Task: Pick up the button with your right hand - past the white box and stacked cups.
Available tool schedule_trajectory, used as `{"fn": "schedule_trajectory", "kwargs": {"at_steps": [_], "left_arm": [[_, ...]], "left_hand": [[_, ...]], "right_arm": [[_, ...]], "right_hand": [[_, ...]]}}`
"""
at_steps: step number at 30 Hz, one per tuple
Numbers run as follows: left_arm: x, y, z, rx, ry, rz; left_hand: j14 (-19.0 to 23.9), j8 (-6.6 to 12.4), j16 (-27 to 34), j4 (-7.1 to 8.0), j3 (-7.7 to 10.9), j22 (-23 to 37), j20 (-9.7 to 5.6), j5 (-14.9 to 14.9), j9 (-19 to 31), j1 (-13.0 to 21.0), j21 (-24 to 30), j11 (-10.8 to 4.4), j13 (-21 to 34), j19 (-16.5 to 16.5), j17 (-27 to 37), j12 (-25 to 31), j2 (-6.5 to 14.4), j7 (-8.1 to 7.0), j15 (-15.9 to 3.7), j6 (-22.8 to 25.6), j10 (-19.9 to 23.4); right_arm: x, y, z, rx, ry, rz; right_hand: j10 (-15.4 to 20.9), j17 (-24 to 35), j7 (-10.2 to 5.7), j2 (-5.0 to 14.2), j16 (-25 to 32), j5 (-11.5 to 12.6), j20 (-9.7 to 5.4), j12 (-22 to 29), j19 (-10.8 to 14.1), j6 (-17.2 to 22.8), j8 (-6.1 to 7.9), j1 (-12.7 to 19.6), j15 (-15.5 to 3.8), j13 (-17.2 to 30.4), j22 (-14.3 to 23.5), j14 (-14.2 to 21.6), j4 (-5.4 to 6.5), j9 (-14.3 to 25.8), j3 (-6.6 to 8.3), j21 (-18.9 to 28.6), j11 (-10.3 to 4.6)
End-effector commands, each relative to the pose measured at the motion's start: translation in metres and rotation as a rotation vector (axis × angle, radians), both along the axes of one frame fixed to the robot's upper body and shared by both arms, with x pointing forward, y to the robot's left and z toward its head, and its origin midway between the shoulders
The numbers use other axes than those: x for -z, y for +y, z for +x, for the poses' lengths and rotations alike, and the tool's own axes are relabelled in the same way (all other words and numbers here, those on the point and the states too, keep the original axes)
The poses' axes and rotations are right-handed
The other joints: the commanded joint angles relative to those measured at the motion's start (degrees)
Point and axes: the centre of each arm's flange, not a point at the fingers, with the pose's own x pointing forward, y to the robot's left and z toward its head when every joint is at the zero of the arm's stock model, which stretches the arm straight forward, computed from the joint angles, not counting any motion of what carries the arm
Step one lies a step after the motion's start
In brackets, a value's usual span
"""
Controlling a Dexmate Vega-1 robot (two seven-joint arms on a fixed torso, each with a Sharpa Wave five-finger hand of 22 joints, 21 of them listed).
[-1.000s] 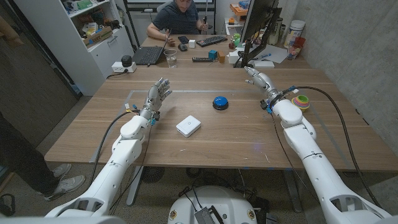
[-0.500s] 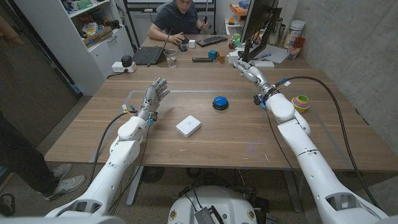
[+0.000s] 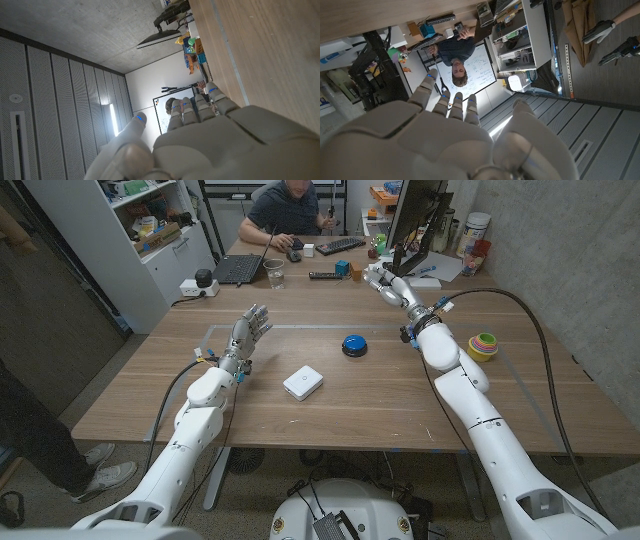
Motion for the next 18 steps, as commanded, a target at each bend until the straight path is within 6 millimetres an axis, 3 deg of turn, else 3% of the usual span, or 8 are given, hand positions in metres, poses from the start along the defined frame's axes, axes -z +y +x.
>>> {"fn": "schedule_trajectory", "kwargs": {"at_steps": [1,6,9,13,16,18], "left_arm": [[-0.003,0.000,-0.008,0.016,-0.032,0.003],[-0.003,0.001,-0.010,0.018,-0.039,0.004],[-0.003,0.001,-0.009,0.023,-0.034,0.003],[-0.002,0.001,-0.008,0.020,-0.032,0.000],[-0.003,0.001,-0.007,0.025,-0.034,-0.001],[-0.003,0.001,-0.007,0.025,-0.035,0.002]], "left_hand": [[-0.2,0.35,0.3,0.00,0.23,0.3,0.05,0.4,0.1,0.0,0.0,0.46,0.2,0.2,0.2,0.2,0.8,-0.37,0.35,0.1,0.1],[-0.2,0.35,0.3,-0.01,0.22,0.3,0.05,0.4,0.1,0.0,0.0,0.46,0.2,0.2,0.2,0.2,0.8,-0.40,0.33,0.1,0.1],[-0.2,0.35,0.3,-0.02,0.21,0.3,0.06,0.4,0.1,0.0,0.0,0.44,0.2,0.2,0.2,0.2,0.8,-0.42,0.39,0.1,0.1],[-0.2,0.37,0.3,-0.02,0.20,0.3,0.15,0.4,0.1,0.0,0.0,0.50,0.2,0.2,0.2,0.2,0.8,-0.33,0.48,0.2,0.1],[-0.2,0.35,0.4,-0.02,0.19,0.3,0.13,0.4,0.1,0.0,0.0,0.52,0.2,0.2,0.2,0.2,0.8,-0.39,0.51,0.1,0.1],[-0.2,0.35,0.4,-0.02,0.18,0.3,0.15,0.4,0.1,0.0,0.0,0.48,0.2,0.2,0.2,0.2,0.8,-0.44,0.53,0.1,0.1]], "right_arm": [[-0.006,0.020,-0.010,0.151,-0.072,-0.065],[-0.004,0.025,-0.013,0.162,-0.094,-0.064],[-0.005,0.031,-0.017,0.242,-0.131,-0.107],[-0.005,0.037,-0.022,0.314,-0.173,-0.156],[-0.006,0.041,-0.025,0.349,-0.178,-0.191],[-0.006,0.043,-0.025,0.358,-0.185,-0.201]], "right_hand": [[-0.3,-0.1,0.08,-0.86,0.1,0.4,0.84,0.2,0.8,-0.2,0.18,0.0,0.41,0.1,0.0,-0.5,-0.33,0.3,-0.31,0.4,0.17],[-0.7,-0.1,-0.74,-1.26,0.2,0.4,1.63,0.3,1.1,-0.4,0.21,0.0,0.44,0.1,0.0,-0.6,-0.48,0.3,-0.59,0.6,-0.06],[-0.9,-0.1,-3.51,-2.12,0.8,0.7,2.83,0.6,2.8,0.1,0.59,-0.4,0.42,0.1,0.0,0.0,-0.65,0.4,-1.33,1.2,-0.09],[-1.0,-0.1,-4.85,-2.75,1.2,0.9,3.14,0.7,3.9,-0.7,0.36,-0.9,0.21,0.1,0.0,0.7,-0.66,0.4,-1.88,1.5,-0.58],[-0.6,-0.2,-6.39,-3.67,1.6,1.3,2.75,1.0,6.8,-0.7,0.54,-0.7,-0.69,0.1,0.2,2.2,-1.10,0.4,-2.48,2.3,-1.01],[-0.5,-0.2,-6.62,-3.82,1.7,1.4,2.78,1.1,7.5,-0.7,0.54,-0.6,-0.90,0.1,0.2,2.5,-1.23,0.4,-2.56,2.5,-1.14]]}}
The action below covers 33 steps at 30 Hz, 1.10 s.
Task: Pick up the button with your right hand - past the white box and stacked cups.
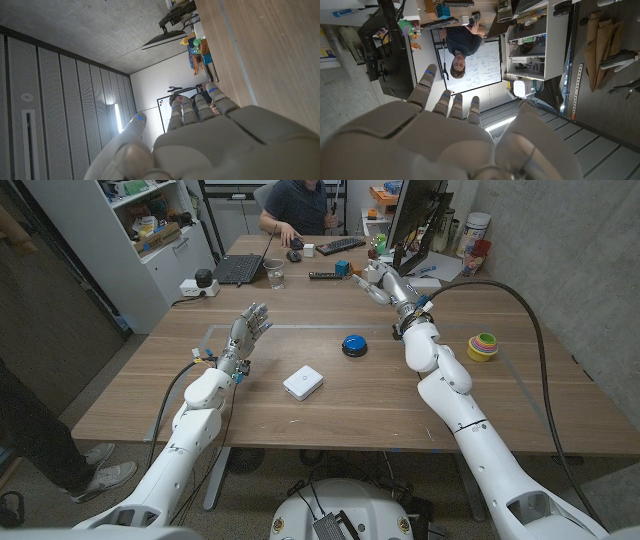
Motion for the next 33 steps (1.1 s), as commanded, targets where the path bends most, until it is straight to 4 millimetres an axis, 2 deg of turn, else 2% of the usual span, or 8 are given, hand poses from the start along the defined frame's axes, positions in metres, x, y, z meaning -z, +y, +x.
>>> {"fn": "schedule_trajectory", "kwargs": {"at_steps": [1,5,13,21,28,33], "left_arm": [[-0.001,0.000,0.001,0.012,-0.007,0.004],[-0.002,-0.001,0.002,0.014,-0.009,0.003],[-0.004,0.001,0.005,0.014,-0.010,0.005],[0.000,0.006,0.008,0.002,0.005,-0.004],[0.003,0.010,0.011,-0.002,0.018,0.000],[0.003,0.010,0.013,0.003,0.025,0.004]], "left_hand": [[-0.1,0.36,0.3,-0.02,0.18,0.3,0.15,0.4,0.1,0.0,0.0,0.48,0.2,0.2,0.2,0.2,0.8,-0.45,0.32,0.1,0.1],[-0.1,0.36,0.3,-0.02,0.17,0.3,0.13,0.4,0.1,0.0,0.0,0.49,0.2,0.2,0.2,0.2,0.8,-0.42,0.35,0.1,0.1],[-0.1,0.36,0.4,-0.02,0.13,0.3,0.14,0.4,0.1,0.0,0.0,0.48,0.2,0.2,0.2,0.2,0.7,-0.44,0.29,0.2,0.1],[-0.1,0.37,0.4,-0.01,0.10,0.3,0.12,0.4,0.1,0.0,0.0,0.43,0.2,0.2,0.3,0.2,0.7,-0.55,0.33,0.2,0.1],[-0.1,0.38,0.4,-0.01,0.07,0.3,0.16,0.4,0.1,0.0,-0.1,0.54,0.2,0.2,0.3,0.2,0.7,-0.63,0.35,0.2,0.1],[-0.1,0.37,0.4,0.00,0.05,0.3,0.17,0.4,0.1,0.0,-0.1,0.56,0.2,0.2,0.3,0.3,0.7,-0.66,0.37,0.2,0.1]], "right_arm": [[-0.003,0.011,-0.010,0.209,-0.092,-0.116],[-0.002,0.013,-0.009,0.222,-0.106,-0.131],[0.000,0.019,-0.002,0.308,-0.106,-0.189],[0.008,0.027,0.012,0.368,-0.089,-0.257],[0.013,0.030,0.023,0.385,-0.041,-0.290],[0.015,0.030,0.025,0.405,-0.042,-0.300]], "right_hand": [[0.6,0.1,-1.44,-0.92,0.6,0.8,-0.13,0.6,2.5,-0.3,0.22,0.3,-0.31,0.1,0.2,1.0,-0.25,0.1,-0.57,0.8,-0.74],[-0.1,0.0,-2.09,-1.36,0.3,0.9,0.30,0.4,3.3,-0.8,0.12,0.8,-0.48,0.1,0.1,0.5,-0.68,0.1,-0.75,0.8,-1.01],[-0.5,0.2,-3.08,-2.50,0.3,1.2,0.79,0.3,2.5,-0.8,0.28,-0.2,-0.51,0.2,0.0,0.4,-0.47,0.2,-1.80,0.0,-1.67],[-1.7,0.2,-3.70,-2.81,-0.1,1.7,0.91,0.0,1.2,-1.2,0.22,-0.3,-0.40,0.2,-0.1,-0.6,-0.47,0.2,-2.26,-0.9,-2.65],[-4.8,0.1,-4.51,-2.80,-0.4,2.5,0.88,-0.5,0.4,-3.9,-0.39,0.1,0.00,0.2,-0.1,-1.9,-0.65,0.2,-2.71,-1.4,-3.28],[-6.0,0.1,-4.60,-2.84,-0.3,2.7,0.88,-0.6,0.4,-4.3,-0.31,0.2,0.05,0.2,-0.1,-2.0,-0.70,0.3,-2.88,-1.4,-3.82]]}}
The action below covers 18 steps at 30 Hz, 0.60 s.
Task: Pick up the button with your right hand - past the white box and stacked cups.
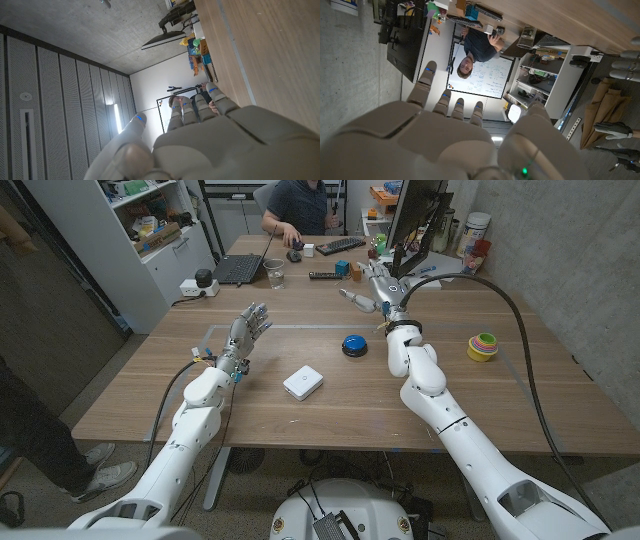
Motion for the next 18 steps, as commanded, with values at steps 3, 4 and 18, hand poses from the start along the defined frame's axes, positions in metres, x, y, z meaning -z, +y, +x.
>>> {"fn": "schedule_trajectory", "kwargs": {"at_steps": [3,4,18], "left_arm": [[0.001,0.004,0.006,-0.001,0.018,0.011],[0.001,0.004,0.006,-0.001,0.017,0.009],[0.004,0.005,0.012,-0.006,0.035,0.009]], "left_hand": [[-0.1,0.35,0.4,0.01,0.04,0.3,0.13,0.4,0.1,0.0,-0.1,0.55,0.2,0.2,0.3,0.2,0.7,-0.14,0.33,0.1,0.1],[-0.1,0.35,0.4,0.01,0.03,0.3,0.14,0.4,0.1,0.0,-0.1,0.63,0.2,0.2,0.3,0.3,0.7,-0.13,0.34,0.1,0.1],[-0.1,0.34,0.4,0.03,-0.02,0.3,0.16,0.4,0.1,-0.1,-0.1,0.54,0.2,0.2,0.3,0.3,0.7,-0.21,0.38,0.0,0.1]], "right_arm": [[0.008,0.003,0.014,0.062,0.041,-0.049],[0.009,0.003,0.015,0.067,0.047,-0.051],[0.024,0.005,0.027,0.099,0.091,-0.101]], "right_hand": [[-0.9,0.1,-0.26,-0.36,-0.1,0.3,-0.16,0.0,-0.2,-0.7,-0.05,0.6,0.19,0.2,0.2,-0.6,-0.03,0.3,-0.16,-0.1,-0.22],[-0.9,0.1,-0.26,-0.37,0.0,0.3,-0.16,0.0,-0.2,-0.7,-0.05,0.6,0.17,0.2,0.2,-0.5,-0.03,0.3,-0.16,-0.1,-0.23],[-1.5,0.0,-0.23,-0.38,-0.1,0.6,-0.18,0.2,0.5,-2.5,-0.26,0.9,0.88,0.2,0.3,-1.1,-0.21,0.3,-0.42,0.2,-0.09]]}}
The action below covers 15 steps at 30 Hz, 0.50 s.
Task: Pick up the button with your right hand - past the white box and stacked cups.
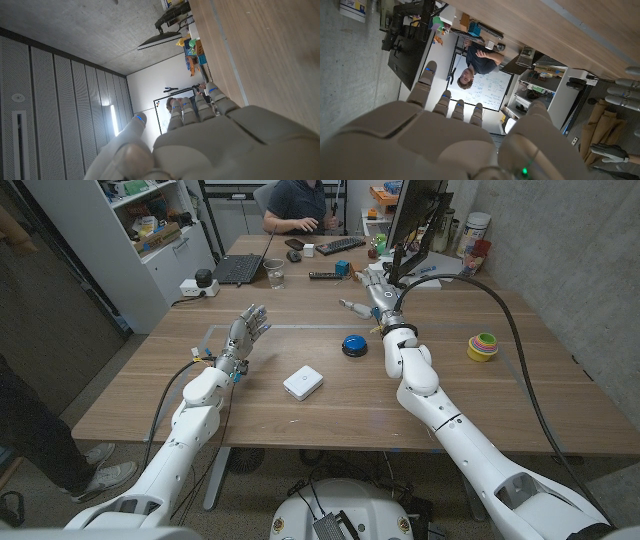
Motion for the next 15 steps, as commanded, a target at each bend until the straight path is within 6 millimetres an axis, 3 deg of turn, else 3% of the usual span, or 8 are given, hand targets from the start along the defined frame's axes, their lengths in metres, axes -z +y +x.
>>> {"fn": "schedule_trajectory", "kwargs": {"at_steps": [1,15], "left_arm": [[0.002,0.000,0.005,0.005,0.015,-0.001],[0.003,0.001,0.006,-0.006,0.018,0.001]], "left_hand": [[-0.1,0.33,0.4,0.03,-0.02,0.3,0.18,0.4,0.1,-0.1,-0.1,0.37,0.2,0.2,0.3,0.3,0.7,-0.22,0.43,0.0,0.3],[-0.1,0.30,0.4,0.06,-0.04,0.3,0.20,0.4,0.1,-0.1,-0.1,0.33,0.2,0.2,0.3,0.3,0.7,-0.22,0.34,-0.1,0.3]], "right_arm": [[0.013,0.003,0.011,0.034,0.039,-0.041],[0.027,0.008,0.022,0.048,0.072,-0.091]], "right_hand": [[-0.9,0.0,-0.12,-0.07,-0.2,0.3,-0.18,0.2,0.5,-0.9,-0.05,0.6,0.21,0.2,0.1,-0.5,-0.06,0.3,-0.28,0.2,-0.01],[-1.0,0.0,-0.17,-0.26,0.0,0.4,-0.22,0.4,1.0,-1.5,0.01,0.8,0.40,0.2,0.2,0.0,-0.22,0.3,-0.50,0.4,0.07]]}}
